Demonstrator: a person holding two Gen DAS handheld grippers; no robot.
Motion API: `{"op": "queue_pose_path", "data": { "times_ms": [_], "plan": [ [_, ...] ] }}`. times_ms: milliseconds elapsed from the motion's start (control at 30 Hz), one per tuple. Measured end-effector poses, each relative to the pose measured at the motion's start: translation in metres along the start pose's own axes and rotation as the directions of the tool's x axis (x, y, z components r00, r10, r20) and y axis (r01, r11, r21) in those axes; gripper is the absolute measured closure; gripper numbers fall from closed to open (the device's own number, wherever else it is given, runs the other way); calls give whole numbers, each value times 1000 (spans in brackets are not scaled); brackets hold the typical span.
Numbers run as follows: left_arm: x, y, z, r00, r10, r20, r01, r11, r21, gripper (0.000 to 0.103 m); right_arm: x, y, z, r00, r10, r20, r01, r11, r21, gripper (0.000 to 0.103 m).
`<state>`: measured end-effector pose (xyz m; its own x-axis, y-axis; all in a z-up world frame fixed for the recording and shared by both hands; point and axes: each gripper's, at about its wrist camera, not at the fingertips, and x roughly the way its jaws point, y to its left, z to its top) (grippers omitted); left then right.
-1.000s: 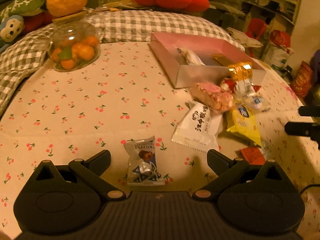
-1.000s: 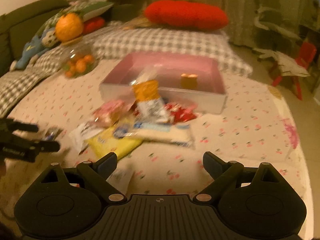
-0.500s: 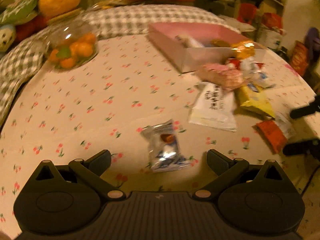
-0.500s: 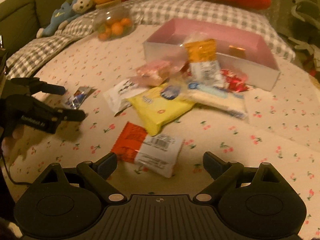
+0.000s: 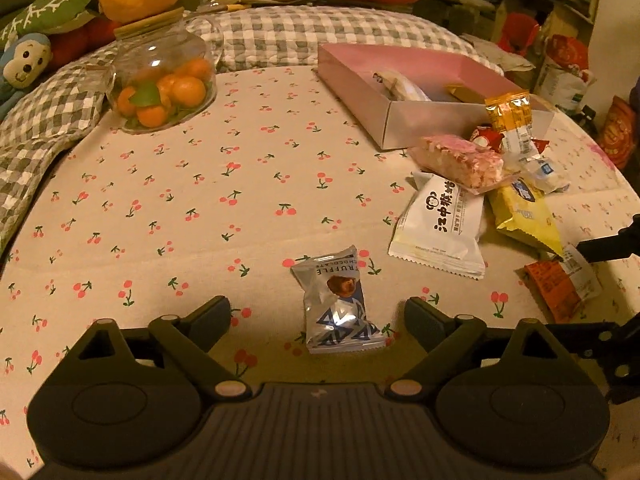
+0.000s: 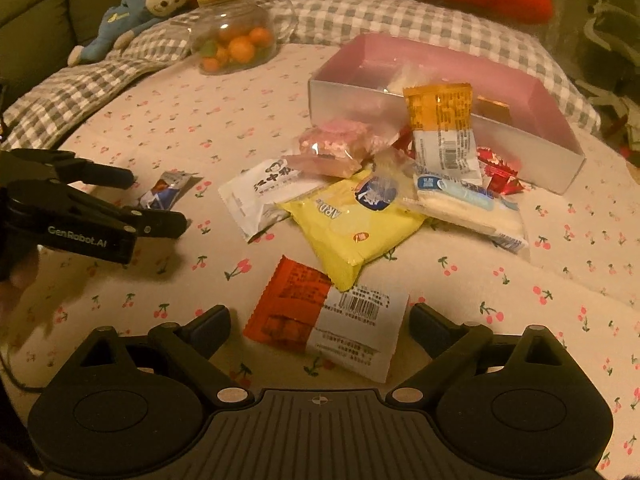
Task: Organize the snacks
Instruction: 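Grasp the chocolate wrapper with the left tool while the right tool grasps the red packet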
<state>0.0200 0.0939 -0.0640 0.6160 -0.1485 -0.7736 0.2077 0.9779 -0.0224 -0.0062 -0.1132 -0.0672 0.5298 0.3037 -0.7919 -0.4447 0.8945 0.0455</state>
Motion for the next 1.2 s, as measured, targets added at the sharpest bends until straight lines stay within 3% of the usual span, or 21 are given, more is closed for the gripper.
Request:
{"op": "queue_pose_path", "data": {
  "times_ms": [167,433,733,800,1200],
  "plan": [
    [0,-3,1,1000,5,-7,-5,1000,7,13,3,5,0,1000,-30,8,30,999,-14,4],
    [-4,-7,3,1000,-6,7,6,1000,26,36,2,3,-1,999,-34,16,34,999,-10,8],
    [-6,-15,3,999,-14,28,12,998,69,64,-4,0,0,999,-28,40,29,999,-23,30],
    [-6,-14,3,999,-13,30,11,998,65,77,-5,1,0,999,-28,42,29,999,-33,37],
    [-14,-9,9,999,-4,53,4,1000,12,82,-12,0,2,999,3,32,-3,1000,-6,43]
  ]
}}
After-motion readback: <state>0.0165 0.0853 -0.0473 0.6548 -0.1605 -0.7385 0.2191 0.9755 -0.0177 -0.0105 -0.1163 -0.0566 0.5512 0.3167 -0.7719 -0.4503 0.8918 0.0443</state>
